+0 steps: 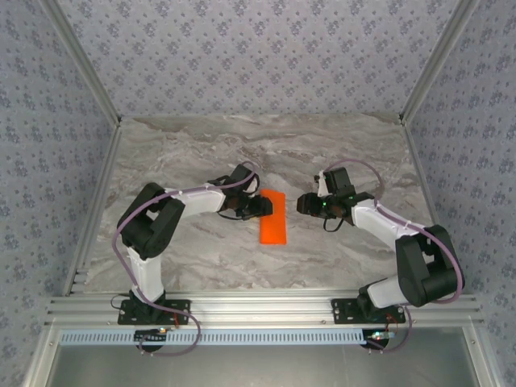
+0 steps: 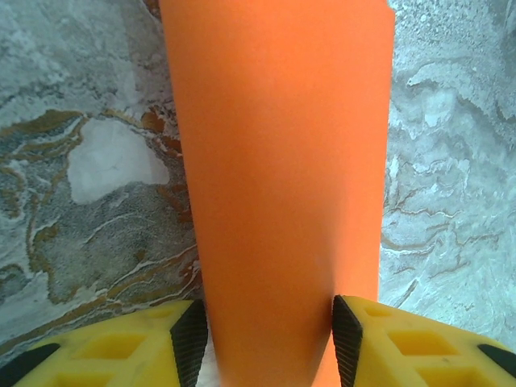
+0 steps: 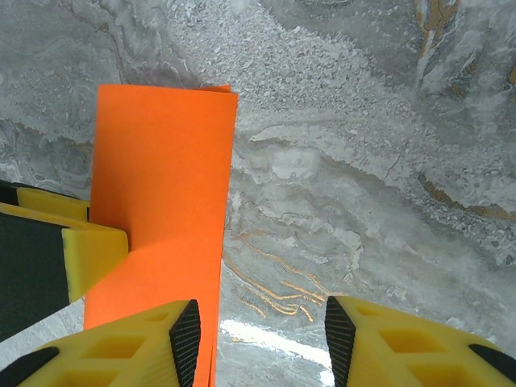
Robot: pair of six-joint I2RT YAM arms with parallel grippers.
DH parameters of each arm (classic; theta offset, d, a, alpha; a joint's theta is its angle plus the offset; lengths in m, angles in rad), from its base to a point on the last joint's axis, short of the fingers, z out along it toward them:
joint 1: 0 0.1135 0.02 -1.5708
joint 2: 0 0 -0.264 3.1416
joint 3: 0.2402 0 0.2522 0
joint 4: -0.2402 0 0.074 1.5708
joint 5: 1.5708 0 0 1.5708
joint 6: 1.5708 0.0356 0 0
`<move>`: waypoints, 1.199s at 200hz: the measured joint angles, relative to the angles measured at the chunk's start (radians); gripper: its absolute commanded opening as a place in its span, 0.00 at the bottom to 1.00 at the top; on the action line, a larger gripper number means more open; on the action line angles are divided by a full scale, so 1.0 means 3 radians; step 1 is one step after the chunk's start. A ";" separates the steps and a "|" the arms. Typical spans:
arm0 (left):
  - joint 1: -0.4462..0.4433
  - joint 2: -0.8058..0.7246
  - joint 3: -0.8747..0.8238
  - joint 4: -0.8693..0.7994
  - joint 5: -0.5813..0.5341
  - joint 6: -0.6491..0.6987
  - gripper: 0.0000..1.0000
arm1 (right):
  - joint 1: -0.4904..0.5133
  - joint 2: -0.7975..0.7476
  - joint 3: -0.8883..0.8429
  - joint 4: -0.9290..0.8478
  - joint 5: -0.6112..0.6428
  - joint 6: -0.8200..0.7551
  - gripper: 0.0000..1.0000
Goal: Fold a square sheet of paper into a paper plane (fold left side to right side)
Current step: First fold in half a square sheet of paper at the center of the table.
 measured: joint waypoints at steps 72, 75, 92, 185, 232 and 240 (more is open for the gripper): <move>-0.0028 0.0009 0.0034 -0.0056 -0.0078 -0.0043 0.49 | 0.0000 0.0000 -0.0024 -0.0011 0.0000 -0.0001 0.49; -0.0029 0.0009 0.0037 -0.0060 -0.0088 -0.0045 0.49 | 0.0000 0.0000 -0.0024 -0.0013 0.0000 -0.0001 0.49; -0.0045 0.0009 0.0043 -0.0070 -0.0127 -0.0046 0.49 | 0.0000 0.0000 -0.0029 -0.0014 -0.0001 -0.0001 0.49; -0.0092 0.0020 0.0084 -0.0126 -0.0251 -0.0111 0.50 | 0.0000 -0.0043 -0.0031 -0.0023 -0.0006 -0.0001 0.49; -0.0094 0.0022 0.0086 -0.0134 -0.0267 -0.0130 0.50 | 0.0000 -0.0043 -0.0031 -0.0024 -0.0017 -0.0001 0.49; -0.0094 0.0022 0.0086 -0.0134 -0.0267 -0.0130 0.50 | 0.0000 -0.0043 -0.0032 -0.0024 -0.0018 -0.0001 0.49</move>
